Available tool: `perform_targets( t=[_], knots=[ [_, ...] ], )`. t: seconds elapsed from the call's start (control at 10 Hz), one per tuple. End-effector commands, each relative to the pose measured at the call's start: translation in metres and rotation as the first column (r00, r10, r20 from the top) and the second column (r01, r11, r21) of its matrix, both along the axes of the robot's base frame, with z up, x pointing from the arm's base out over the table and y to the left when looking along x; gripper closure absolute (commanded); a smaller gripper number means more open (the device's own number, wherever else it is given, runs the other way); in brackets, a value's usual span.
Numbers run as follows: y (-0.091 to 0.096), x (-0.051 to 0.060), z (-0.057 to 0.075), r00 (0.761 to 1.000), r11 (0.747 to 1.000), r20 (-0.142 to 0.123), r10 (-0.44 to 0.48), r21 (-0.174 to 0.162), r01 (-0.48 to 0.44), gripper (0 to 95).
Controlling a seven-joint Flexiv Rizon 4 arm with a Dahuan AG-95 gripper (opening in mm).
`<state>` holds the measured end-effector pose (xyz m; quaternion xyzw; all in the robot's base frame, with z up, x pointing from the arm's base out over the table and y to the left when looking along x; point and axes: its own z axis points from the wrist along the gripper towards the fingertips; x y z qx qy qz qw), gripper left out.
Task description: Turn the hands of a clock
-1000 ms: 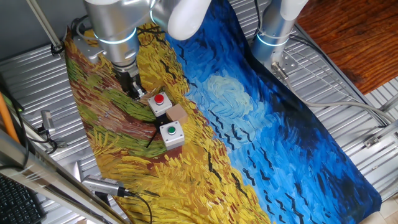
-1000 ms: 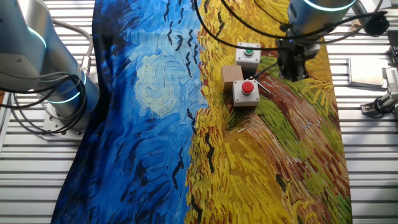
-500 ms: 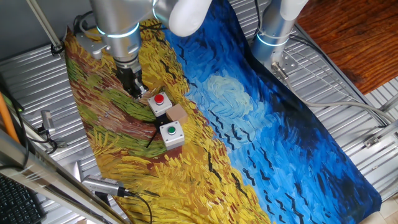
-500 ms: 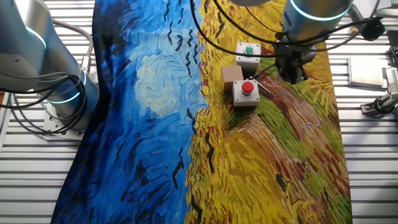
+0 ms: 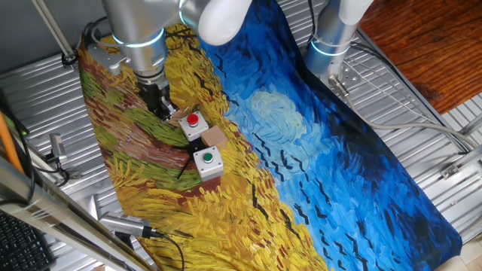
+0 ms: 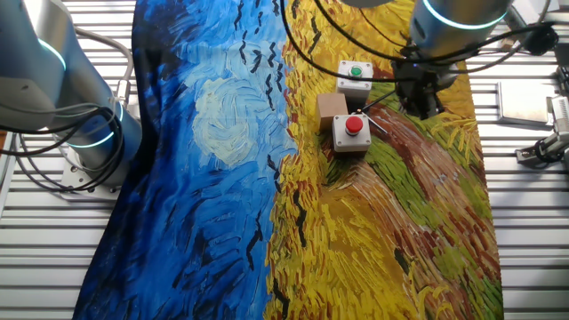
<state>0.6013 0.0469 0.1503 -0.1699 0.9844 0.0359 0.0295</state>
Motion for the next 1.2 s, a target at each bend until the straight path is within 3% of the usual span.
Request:
perform_targets(
  t=[0.1, 0.4, 0.6, 0.8, 1.0, 1.2],
  knots=[
    [0.015, 0.020, -0.006, 1.000, 1.000, -0.004, -0.021, 0.001, 0.021, 95.0],
    [0.030, 0.024, -0.019, 0.999, 0.999, -0.003, -0.054, 0.007, 0.054, 95.0],
    [0.031, 0.024, -0.020, 0.998, 0.998, -0.008, -0.058, 0.004, 0.058, 95.0],
    [0.031, 0.024, -0.020, 1.000, 1.000, -0.012, 0.008, 0.007, -0.008, 95.0],
    [0.031, 0.024, -0.020, 0.994, 0.995, -0.045, 0.095, 0.006, -0.095, 95.0],
    [0.037, 0.024, -0.022, 0.993, 0.996, -0.072, 0.090, 0.006, -0.090, 95.0]
  ],
)
